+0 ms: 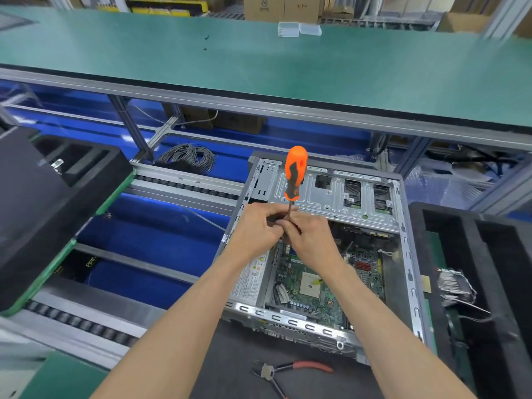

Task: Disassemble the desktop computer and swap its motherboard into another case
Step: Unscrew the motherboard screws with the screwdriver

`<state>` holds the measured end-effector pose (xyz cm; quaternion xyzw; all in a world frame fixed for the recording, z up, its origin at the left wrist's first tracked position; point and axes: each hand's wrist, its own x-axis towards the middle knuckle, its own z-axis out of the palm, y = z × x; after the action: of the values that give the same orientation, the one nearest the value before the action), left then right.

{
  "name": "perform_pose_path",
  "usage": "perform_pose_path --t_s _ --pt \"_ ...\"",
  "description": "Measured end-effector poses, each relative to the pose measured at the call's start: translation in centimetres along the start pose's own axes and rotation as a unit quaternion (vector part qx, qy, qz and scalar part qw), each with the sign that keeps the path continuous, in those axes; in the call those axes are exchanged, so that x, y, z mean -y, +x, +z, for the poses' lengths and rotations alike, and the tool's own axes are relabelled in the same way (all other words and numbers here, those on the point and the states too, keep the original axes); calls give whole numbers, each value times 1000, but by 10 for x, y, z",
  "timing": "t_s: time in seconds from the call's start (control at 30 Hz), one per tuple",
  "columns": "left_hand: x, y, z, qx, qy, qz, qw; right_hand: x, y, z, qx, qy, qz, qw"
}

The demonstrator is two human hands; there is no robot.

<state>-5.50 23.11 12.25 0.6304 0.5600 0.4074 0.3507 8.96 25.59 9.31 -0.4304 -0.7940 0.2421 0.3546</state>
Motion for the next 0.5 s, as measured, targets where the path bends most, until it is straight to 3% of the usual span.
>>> perform_pose_path --t_s 0.1,0.27,0.5 --pt "-1 -1 -3 -21 -54 19 998 0 1 2 -25 -25 -3 999" --pt "0 -1 0 -30 -142 -18 989 0 -1 6 -43 -53 -15 998" --pt "5 2 1 -31 -161 -17 986 -2 -3 5 -64 -42 -19 997"
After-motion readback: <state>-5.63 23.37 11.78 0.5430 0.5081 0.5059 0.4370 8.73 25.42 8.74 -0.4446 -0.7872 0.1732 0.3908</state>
